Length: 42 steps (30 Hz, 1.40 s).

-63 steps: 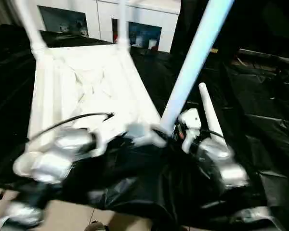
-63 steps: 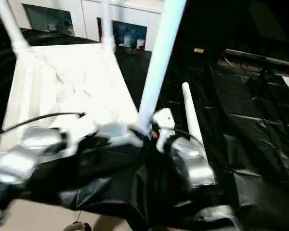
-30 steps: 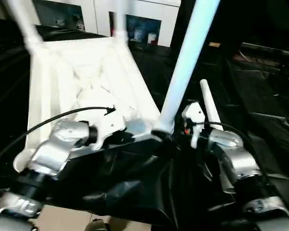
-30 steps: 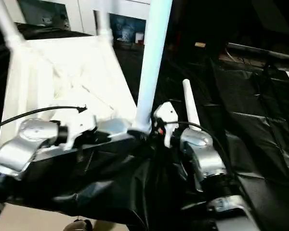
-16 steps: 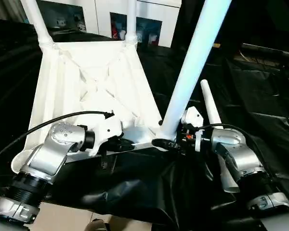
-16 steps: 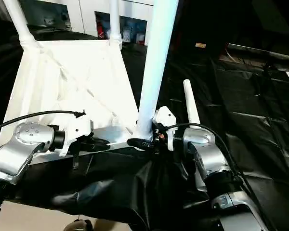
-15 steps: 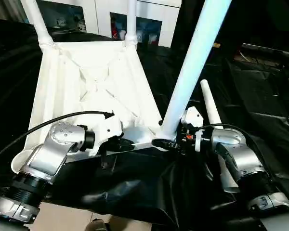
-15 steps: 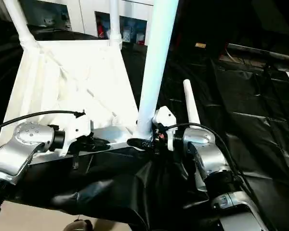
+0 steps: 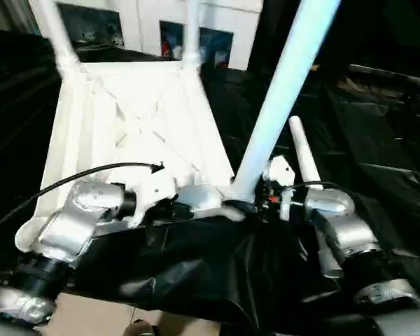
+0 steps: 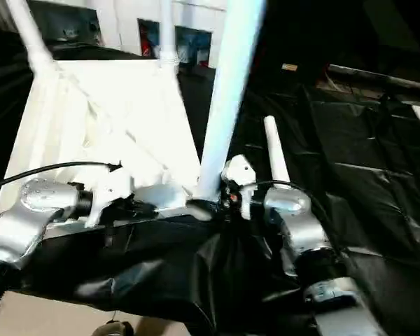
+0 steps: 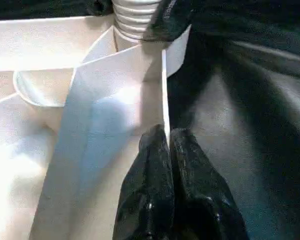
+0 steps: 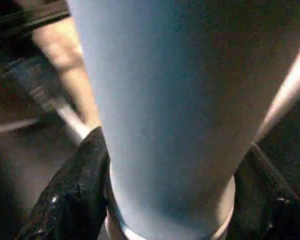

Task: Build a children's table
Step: Rotate leg to tighten

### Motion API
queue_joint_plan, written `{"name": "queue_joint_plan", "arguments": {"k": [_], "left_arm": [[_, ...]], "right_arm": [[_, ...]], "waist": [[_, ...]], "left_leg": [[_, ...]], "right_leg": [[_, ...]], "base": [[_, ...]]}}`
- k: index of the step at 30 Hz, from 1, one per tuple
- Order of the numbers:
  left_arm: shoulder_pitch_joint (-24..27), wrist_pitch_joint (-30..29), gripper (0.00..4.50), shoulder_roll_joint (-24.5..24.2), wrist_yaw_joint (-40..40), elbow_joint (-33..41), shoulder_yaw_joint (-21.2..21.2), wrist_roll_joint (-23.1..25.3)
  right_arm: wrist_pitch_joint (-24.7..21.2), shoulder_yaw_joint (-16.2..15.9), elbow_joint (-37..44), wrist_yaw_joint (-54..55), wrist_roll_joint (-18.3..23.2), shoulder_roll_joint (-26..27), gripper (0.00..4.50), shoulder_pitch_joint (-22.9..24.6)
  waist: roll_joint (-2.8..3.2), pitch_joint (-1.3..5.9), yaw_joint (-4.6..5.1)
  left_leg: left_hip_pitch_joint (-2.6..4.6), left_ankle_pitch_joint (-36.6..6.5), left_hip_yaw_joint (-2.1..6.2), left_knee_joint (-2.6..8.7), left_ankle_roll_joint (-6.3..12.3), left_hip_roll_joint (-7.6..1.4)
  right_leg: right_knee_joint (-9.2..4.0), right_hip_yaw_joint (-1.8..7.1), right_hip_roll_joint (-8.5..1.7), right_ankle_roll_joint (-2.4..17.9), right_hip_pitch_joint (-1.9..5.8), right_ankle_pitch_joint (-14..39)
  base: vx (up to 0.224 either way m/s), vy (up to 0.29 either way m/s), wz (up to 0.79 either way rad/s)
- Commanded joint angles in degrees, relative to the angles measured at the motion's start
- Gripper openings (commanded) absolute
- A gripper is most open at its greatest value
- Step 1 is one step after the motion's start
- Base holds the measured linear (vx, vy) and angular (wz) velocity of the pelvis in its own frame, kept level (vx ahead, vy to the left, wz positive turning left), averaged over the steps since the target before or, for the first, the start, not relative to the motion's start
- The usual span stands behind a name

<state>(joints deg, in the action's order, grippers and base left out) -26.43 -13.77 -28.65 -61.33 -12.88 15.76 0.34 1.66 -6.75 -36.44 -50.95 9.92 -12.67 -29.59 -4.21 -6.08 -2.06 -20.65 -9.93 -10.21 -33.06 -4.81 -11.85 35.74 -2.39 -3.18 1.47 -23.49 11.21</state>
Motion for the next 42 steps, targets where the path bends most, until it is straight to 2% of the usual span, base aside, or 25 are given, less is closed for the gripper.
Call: {"name": "queue_joint_plan", "arguments": {"k": [1,2,3,4,6,7,9,10,12,16,17,19,21,22,23,24,26,27,28,29,30,31,35,40,42], "left_arm": [[0.45,-3.94,0.0,2.59,4.51,-2.8,1.57,1.55],[0.45,-3.94,0.0,2.59,4.51,-2.8,1.57,1.55],[-0.2,-6.1,0.0,4.42,7.24,-3.64,1.9,2.5],[-0.54,-6.91,0.0,5.16,8.5,-4.07,2.13,3.11],[-1.41,-8.78,0.0,7.04,11.21,-5.19,2.23,3.88],[-2.56,-10.97,0.0,9.33,14.28,-6.64,2.03,4.4],[-3.35,-12.27,0.0,10.76,16.31,-7.6,1.9,4.81],[-3.73,-12.82,0.0,11.4,17.26,-8.05,1.85,5.02],[-6.04,-12.24,0.0,14.11,20.84,-10.89,2.04,6.23],[-6.81,-10.66,0.0,14.08,20.01,-11.33,2.61,6.94],[-6.74,-10.75,0.0,13.72,19.37,-10.78,2.86,6.98],[-6.36,-10.92,0.0,12.85,17.81,-9.29,3.08,6.66],[-5.77,-11.04,0.0,11.61,16.09,-7.71,3.22,6.34],[-5.05,-9.68,0.0,10.01,13.7,-6.11,3.39,5.76],[-4.68,-8.55,0.0,9.18,12.29,-5.31,3.52,5.38],[-4.47,-7.86,0.0,8.69,11.46,-4.86,3.6,5.14],[-3.94,-8.06,0.0,7.43,9.41,-3.63,3.51,4.31],[-3.73,-7.76,0.0,6.83,8.72,-3.16,3.54,4.17],[-3.05,-6.39,0.0,5.41,6.24,-1.9,3.69,3.3],[-2.44,-6.22,0.0,3.99,4.38,-0.64,3.78,2.73],[-1.97,-5.28,0.0,3.18,2.49,0.26,3.78,1.8],[-1.91,-5.38,0.0,3.05,2.3,0.44,3.75,1.66],[-0.8,-3.91,0.0,0.48,-1.53,2.94,3.46,-0.23],[-0.18,-2.45,0.0,-1.24,-4.29,4.22,2.46,-1.93],[-0.25,-2.31,0.0,-1.53,-4.42,4.1,2.19,-2.23]], "right_arm": [[-2.75,1.45,-2.82,9.75,-1.99,2.33,2.7,1.56],[-2.75,1.45,-2.82,9.75,-1.99,2.33,2.7,1.56],[-3.23,2.03,-3.39,15.64,-2.75,4.79,2.7,1.81],[-3.21,2.23,-3.66,18.13,-3.12,5.86,2.7,1.85],[-3.76,3.26,-4.62,24.26,-3.44,8.34,2.7,1.47],[-4.48,4.49,-6.29,31.75,-3.75,11.32,2.7,0.47],[-4.71,4.99,-7.13,35.0,-3.81,12.78,2.7,-0.07],[-4.72,5.13,-7.47,36.05,-3.81,13.33,2.7,-0.31],[-3.3,5.27,-9.92,40.61,-4.07,17.04,2.7,-2.85],[-0.58,5.13,-10.44,37.91,-3.8,18.05,2.7,-4.39],[0.04,5.14,-9.83,36.3,-3.46,18.13,3.05,-4.38],[1.73,5.3,-7.94,32.91,-2.29,18.14,3.4,-3.96],[2.81,5.26,-5.92,30.19,-1.54,17.45,3.49,-3.39],[3.53,4.6,-4.11,27.61,-1.62,15.6,3.49,-3.09],[3.57,4.31,-3.31,26.05,-1.48,14.53,3.61,-3.02],[3.59,4.15,-2.87,25.11,-1.36,13.91,3.83,-2.99],[2.88,3.9,-1.97,21.55,-0.55,11.95,3.89,-3.1],[2.3,3.85,-1.53,19.99,-0.17,11.01,3.89,-3.11],[0.47,3.48,-0.58,16.12,0.39,8.57,4.07,-3.03],[-1.25,2.75,0.38,11.97,0.59,5.94,4.3,-2.84],[-1.28,1.75,0.87,8.78,0.16,3.94,4.3,-2.54],[-1.3,1.62,0.97,8.15,0.14,3.62,4.3,-2.47],[-1.17,-0.7,3.04,-4.23,0.03,-2.17,4.3,-0.97],[-1.12,-2.21,3.77,-11.79,0.73,-5.56,4.3,-0.95],[-0.93,-2.98,3.82,-13.34,0.47,-6.38,4.3,-1.0]], "waist": [[0.66,3.22,0.01],[0.66,3.0,0.08],[0.65,3.03,0.27],[0.82,3.15,0.18],[0.78,3.24,0.3],[0.84,3.17,0.37],[0.79,3.26,0.56],[0.76,3.28,0.6],[0.76,3.45,0.62],[0.62,3.42,0.57],[0.62,3.51,0.57],[0.48,3.55,0.52],[0.56,3.63,0.41],[0.44,3.75,0.52],[0.49,3.87,0.54],[0.46,4.06,0.55],[0.4,4.54,0.63],[0.4,4.54,0.63],[0.52,4.4,0.5],[0.73,4.51,0.42],[0.71,4.64,0.43],[0.74,4.48,0.29],[0.88,4.34,-0.13],[0.81,4.1,-0.31],[0.83,4.16,-0.35]], "left_leg": [[0.68,-12.91,0.05,3.76,0.25,-1.25],[0.82,-14.84,0.18,3.94,-0.35,-1.25],[1.05,-17.36,0.48,4.03,-1.3,-1.22],[1.29,-17.91,0.59,4.07,-1.71,-1.22],[1.22,-18.2,0.73,4.19,-1.88,-1.19],[1.35,-19.13,0.74,4.2,-1.93,-1.09],[1.5,-20.61,0.93,4.22,-2.6,-0.99],[1.3,-21.06,1.0,4.27,-2.31,-0.88],[1.32,-20.87,0.98,4.35,-2.05,-0.94],[1.08,-21.36,0.94,4.45,-1.31,-0.94],[1.0,-20.96,0.93,4.45,-1.22,-0.95],[0.75,-19.77,0.77,4.47,-0.58,-1.04],[0.7,-19.25,0.78,4.45,-0.16,-1.15],[-0.08,-17.2,0.97,4.61,0.1,-1.13],[-0.1,-16.39,0.94,4.56,0.35,-1.12],[-0.07,-14.55,0.76,4.33,0.75,-1.19],[-0.5,-9.46,0.37,3.78,1.98,-0.97],[-0.5,-9.46,0.37,3.78,1.98,-0.97],[-0.32,-7.6,0.13,3.63,2.84,-1.02],[-0.38,-7.1,0.14,3.55,3.11,-0.98],[-0.36,-5.53,0.05,3.39,3.95,-1.02],[-0.15,-5.36,-0.15,3.36,4.71,-1.06],[0.16,-7.92,-0.2,3.46,4.67,-1.32],[0.24,-10.03,-0.09,3.7,3.12,-1.43],[0.35,-10.05,-0.09,3.66,3.0,-1.44]], "right_leg": [[-4.89,2.7,-4.1,11.9,2.65,16.3],[-5.23,2.65,-4.14,10.85,2.49,20.03],[-5.58,2.66,-4.25,9.13,2.35,25.23],[-5.96,2.71,-4.37,8.13,2.08,26.98],[-6.07,2.65,-4.28,7.19,1.98,27.35],[-6.18,2.61,-4.09,6.58,1.7,27.84],[-6.28,2.47,-4.09,5.78,1.49,29.27],[-6.44,2.34,-4.03,5.04,1.61,29.5],[-6.5,2.33,-4.08,5.02,1.46,27.88],[-6.5,2.37,-4.08,5.07,1.44,26.03],[-6.4,2.41,-4.08,5.19,1.54,25.34],[-6.16,2.53,-4.07,5.9,1.66,22.8],[-6.01,2.57,-4.19,6.31,1.76,21.82],[-5.73,2.44,-4.23,6.42,2.43,20.72],[-5.69,2.44,-4.16,6.52,2.44,19.9],[-5.41,2.49,-4.08,7.45,2.41,16.82],[-4.49,2.52,-3.89,9.77,2.8,8.56],[-4.49,2.52,-3.89,9.77,2.8,8.56],[-4.27,2.49,-3.69,11.27,2.75,5.05],[-4.02,2.48,-3.64,11.8,2.99,3.58],[-3.68,2.45,-3.45,12.59,3.06,0.11],[-3.72,2.49,-3.48,13.35,2.82,-1.1],[-3.95,2.46,-3.56,14.23,2.82,1.35],[-4.42,2.45,-3.78,13.37,2.73,7.01],[-4.45,2.43,-3.78,13.26,2.67,7.47]], "base": [[0.0,0.0,0.0],[0.0,0.0,0.0],[0.0,0.0,0.0],[0.0,0.0,0.0],[0.0,0.0,0.0],[0.0,0.0,0.0],[0.0,0.0,0.0],[0.0,0.0,0.0],[0.0,0.0,0.0],[0.0,0.0,0.0],[0.0,0.0,0.0],[0.0,0.0,0.0],[0.0,0.0,0.0],[0.0,0.0,0.0],[0.0,0.0,0.0],[0.0,0.0,0.0],[0.0,0.0,0.0],[0.0,0.0,0.0],[0.0,0.0,0.0],[0.052,-0.009,0.0],[0.07,-0.006,0.01],[0.0,0.0,0.0],[0.0,0.0,0.0],[0.0,0.0,0.0],[0.0,0.0,0.0]]}}
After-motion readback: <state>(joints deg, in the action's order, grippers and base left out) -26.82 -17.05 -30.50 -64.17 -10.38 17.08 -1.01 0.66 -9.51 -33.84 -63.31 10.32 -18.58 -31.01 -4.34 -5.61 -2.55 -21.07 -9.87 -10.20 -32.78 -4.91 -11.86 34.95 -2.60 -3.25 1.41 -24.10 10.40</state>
